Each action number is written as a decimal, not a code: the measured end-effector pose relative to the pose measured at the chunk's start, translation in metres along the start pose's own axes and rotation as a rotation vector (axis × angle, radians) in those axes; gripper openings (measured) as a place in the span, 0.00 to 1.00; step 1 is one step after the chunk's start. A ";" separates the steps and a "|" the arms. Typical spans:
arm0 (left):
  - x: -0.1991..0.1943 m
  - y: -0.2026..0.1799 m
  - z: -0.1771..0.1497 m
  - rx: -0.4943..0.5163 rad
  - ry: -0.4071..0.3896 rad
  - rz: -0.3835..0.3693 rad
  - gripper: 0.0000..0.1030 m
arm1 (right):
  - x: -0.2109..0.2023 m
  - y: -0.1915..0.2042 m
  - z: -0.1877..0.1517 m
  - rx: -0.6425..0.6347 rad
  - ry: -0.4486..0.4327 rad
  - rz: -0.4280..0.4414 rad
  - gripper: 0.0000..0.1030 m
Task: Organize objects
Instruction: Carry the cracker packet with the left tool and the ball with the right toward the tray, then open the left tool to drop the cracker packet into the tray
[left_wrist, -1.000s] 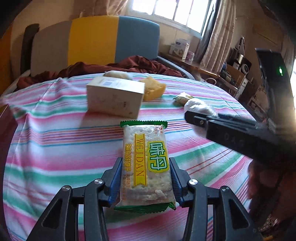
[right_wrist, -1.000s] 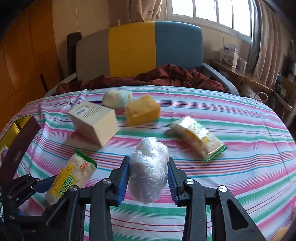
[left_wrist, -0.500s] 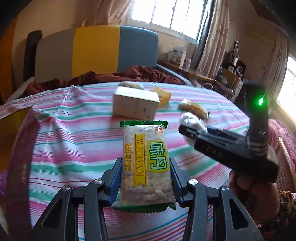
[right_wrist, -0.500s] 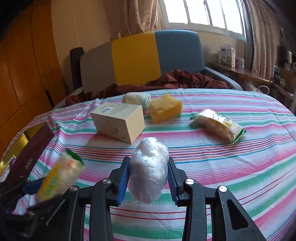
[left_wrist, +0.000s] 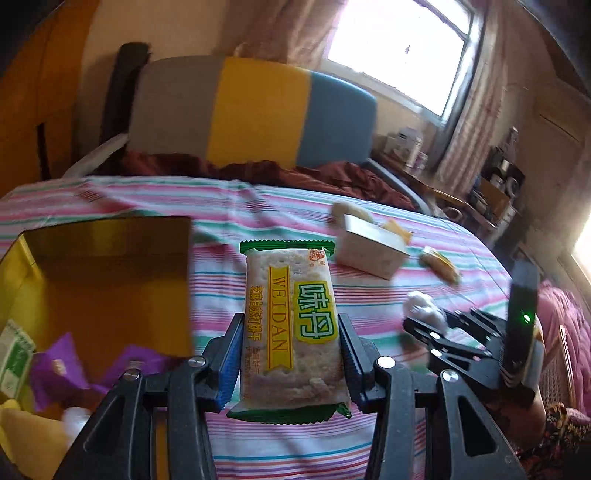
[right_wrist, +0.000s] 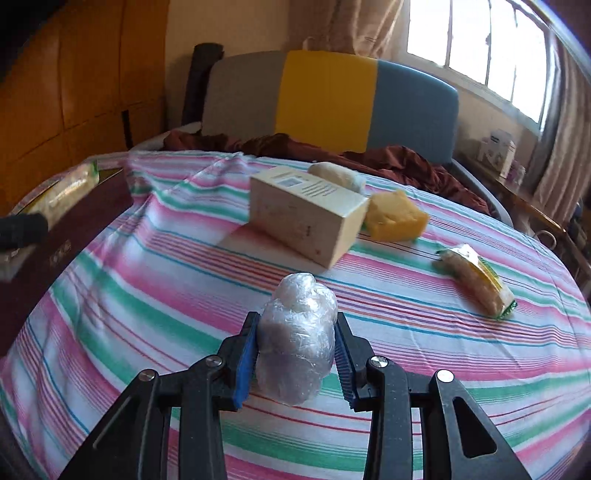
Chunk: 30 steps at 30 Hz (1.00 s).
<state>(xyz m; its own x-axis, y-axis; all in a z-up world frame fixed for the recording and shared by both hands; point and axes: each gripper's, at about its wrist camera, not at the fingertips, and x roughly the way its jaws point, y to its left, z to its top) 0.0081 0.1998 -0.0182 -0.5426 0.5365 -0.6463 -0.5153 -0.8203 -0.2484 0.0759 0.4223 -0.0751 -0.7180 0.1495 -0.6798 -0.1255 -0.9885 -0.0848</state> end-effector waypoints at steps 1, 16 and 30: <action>-0.003 0.011 0.002 -0.022 -0.001 0.012 0.46 | 0.000 0.004 0.000 -0.005 0.004 0.007 0.38; 0.000 0.147 0.028 -0.289 0.137 0.215 0.47 | -0.004 0.032 0.005 0.046 0.003 0.088 0.38; 0.001 0.227 0.029 -0.465 0.180 0.287 0.47 | -0.002 0.056 0.007 0.081 0.004 0.146 0.38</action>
<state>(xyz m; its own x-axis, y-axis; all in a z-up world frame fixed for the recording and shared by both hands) -0.1290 0.0195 -0.0538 -0.4748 0.2711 -0.8373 0.0039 -0.9507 -0.3100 0.0655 0.3665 -0.0733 -0.7301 0.0042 -0.6834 -0.0747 -0.9945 0.0737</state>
